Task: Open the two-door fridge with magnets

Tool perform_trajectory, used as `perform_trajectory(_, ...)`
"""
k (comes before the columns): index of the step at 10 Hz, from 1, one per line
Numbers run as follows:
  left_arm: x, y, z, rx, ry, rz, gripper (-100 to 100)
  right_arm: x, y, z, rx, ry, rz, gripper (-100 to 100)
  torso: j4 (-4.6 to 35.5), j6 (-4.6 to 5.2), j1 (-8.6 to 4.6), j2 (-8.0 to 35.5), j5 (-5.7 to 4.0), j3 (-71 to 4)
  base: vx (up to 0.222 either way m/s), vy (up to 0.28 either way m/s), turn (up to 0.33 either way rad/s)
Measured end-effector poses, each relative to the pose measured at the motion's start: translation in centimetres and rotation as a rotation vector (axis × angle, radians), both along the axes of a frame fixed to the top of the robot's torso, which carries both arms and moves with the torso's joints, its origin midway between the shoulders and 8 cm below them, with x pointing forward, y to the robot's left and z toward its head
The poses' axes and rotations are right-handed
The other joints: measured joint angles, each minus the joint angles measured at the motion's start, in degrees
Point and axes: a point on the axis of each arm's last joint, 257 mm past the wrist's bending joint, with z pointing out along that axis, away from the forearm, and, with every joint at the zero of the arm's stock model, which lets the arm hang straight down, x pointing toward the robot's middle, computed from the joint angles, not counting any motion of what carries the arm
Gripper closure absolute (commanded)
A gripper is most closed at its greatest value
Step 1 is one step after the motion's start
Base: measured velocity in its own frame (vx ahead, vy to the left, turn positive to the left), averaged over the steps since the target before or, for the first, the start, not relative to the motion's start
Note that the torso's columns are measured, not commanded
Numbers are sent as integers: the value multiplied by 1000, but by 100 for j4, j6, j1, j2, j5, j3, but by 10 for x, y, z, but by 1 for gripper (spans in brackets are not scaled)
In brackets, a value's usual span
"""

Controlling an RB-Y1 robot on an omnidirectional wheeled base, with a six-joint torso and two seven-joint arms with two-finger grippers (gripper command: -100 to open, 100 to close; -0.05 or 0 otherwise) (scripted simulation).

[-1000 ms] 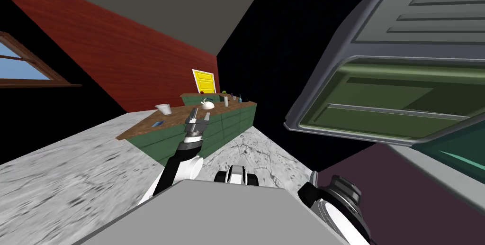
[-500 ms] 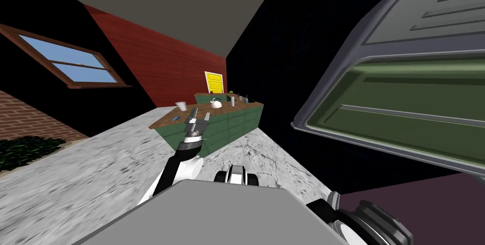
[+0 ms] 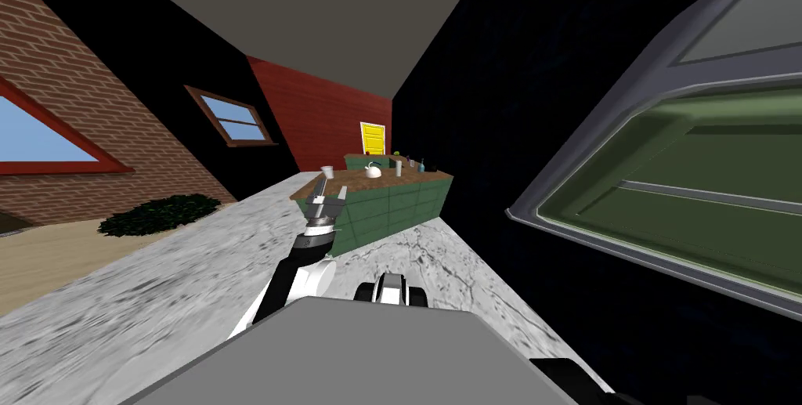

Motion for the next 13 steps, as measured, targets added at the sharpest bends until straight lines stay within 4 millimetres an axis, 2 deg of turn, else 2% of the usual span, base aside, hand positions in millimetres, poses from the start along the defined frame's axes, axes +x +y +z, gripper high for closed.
perform_trajectory(3,0,0,0,0,0,0,0,-38,2,4,-16,39,-99,100,0,1,-3,-2,-1,0,-3,2,10)
perform_trajectory(4,0,0,0,0,0,0,0,-44,3,6,-20,41,-121,-100,-2,-1,-3,-6,-1,-3,5,82,338)
perform_trajectory(6,0,0,0,0,0,0,0,-64,-1,-24,36,89,-127,-100,-2,-4,21,-6,7,-4,-17,90,361)
perform_trajectory(7,0,0,0,0,0,0,0,-71,-5,-32,48,96,-127,-100,0,2,-7,-1,0,-1,-9,15,40)
perform_trajectory(8,0,0,0,0,0,0,0,-77,-8,-39,49,97,-132,-100,0,4,-27,-2,-8,-1,-16,72,418)
perform_trajectory(10,0,0,0,0,0,0,0,-109,-11,-66,111,136,-152,-100,-2,-1,10,-7,4,-5,-3,77,303)
perform_trajectory(12,0,0,0,0,0,0,0,-123,-16,-80,125,131,-169,-100,-3,3,-20,-9,-5,-6,5,6,-1)
perform_trajectory(13,0,0,0,0,0,0,0,-128,-17,-83,122,132,-178,-100,-2,0,-20,-7,-6,-4,-1,81,327)
